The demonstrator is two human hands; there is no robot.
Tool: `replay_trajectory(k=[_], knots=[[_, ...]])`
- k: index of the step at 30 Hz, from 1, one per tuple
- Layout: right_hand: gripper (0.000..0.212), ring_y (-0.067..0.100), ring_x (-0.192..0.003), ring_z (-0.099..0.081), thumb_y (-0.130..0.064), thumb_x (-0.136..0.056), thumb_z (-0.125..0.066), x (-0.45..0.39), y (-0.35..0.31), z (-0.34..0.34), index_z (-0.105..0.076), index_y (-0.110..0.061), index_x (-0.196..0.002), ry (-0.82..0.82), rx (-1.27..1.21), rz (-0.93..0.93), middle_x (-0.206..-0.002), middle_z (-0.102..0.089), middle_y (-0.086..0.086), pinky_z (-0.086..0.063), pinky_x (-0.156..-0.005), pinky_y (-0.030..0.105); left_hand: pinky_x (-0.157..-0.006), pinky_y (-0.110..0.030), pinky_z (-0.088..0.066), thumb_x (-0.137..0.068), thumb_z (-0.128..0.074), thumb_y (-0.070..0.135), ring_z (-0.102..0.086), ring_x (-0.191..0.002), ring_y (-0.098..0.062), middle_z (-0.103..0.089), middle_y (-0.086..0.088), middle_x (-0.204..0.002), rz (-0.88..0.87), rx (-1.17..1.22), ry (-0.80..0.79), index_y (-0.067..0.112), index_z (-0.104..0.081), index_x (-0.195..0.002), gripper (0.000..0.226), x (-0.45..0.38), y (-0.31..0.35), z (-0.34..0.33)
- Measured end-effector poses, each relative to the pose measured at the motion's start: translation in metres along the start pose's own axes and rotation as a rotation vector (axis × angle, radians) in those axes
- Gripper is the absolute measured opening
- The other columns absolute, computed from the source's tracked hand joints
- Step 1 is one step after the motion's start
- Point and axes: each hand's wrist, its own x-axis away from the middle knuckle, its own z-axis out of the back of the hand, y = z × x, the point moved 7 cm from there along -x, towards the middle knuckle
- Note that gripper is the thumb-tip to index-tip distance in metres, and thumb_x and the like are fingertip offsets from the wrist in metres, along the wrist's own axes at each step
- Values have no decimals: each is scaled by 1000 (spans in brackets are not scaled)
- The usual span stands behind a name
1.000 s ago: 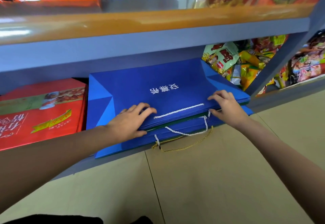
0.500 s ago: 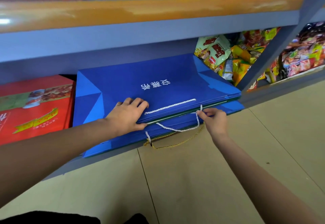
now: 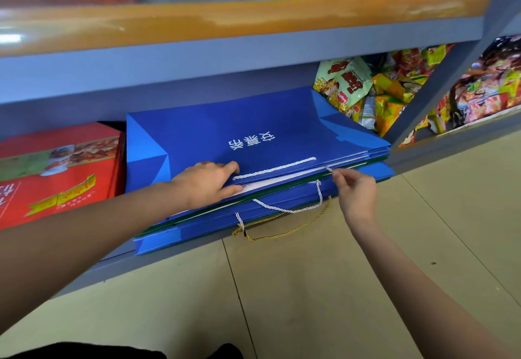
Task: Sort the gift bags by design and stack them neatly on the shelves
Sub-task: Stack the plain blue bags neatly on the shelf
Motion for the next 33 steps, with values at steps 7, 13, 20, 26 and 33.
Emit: replay_trajectory(k=[7,13,20,26,33], knots=[[19,20,-85,-61,-21,-88,-63,17,-32,-21,-71,-5,-94,92,57,127,-87,-67,5,-43,-73,23,-88,-41,-45,-100,-24,42,-56,-94,-36,-62,-15,-101,5,-50,63,15,-38,-123,39,1,0,9],[30,21,-101,-54,-26,-96,-49,29,-44,-50,-64,-7,-114,-64,318,322,-111,-57,6,-47,-82,31,-86,-38,-42,-100,-24,43,-53,-99,-33,-58,-12,-113,-9,-37,68,14,-37,-123,39,1,1,5],[18,25,-88,-54,-23,-86,-65,18,-35,2,-71,-6,-88,-10,281,406,-84,-64,7,-40,-72,29,-92,-41,-46,-95,-35,52,-35,-124,-25,-33,-3,-138,-13,-112,9,19,-27,-136,54,1,6,-9],[27,29,-93,-51,-19,-74,-77,4,-36,-12,-71,-7,-98,-312,458,691,-98,-59,9,-46,-81,36,-88,-37,-45,-91,-43,55,-35,-124,-24,-31,-2,-140,-30,-164,-3,20,-25,-138,61,1,5,-3],[44,20,-79,-52,-42,-57,-83,53,-30,-49,-68,-12,-86,-398,634,945,-82,-58,2,-45,-64,31,-91,-37,-45,-85,-52,58,-32,-126,-22,-28,1,-142,-7,-85,-4,24,-24,-138,68,0,1,-10]])
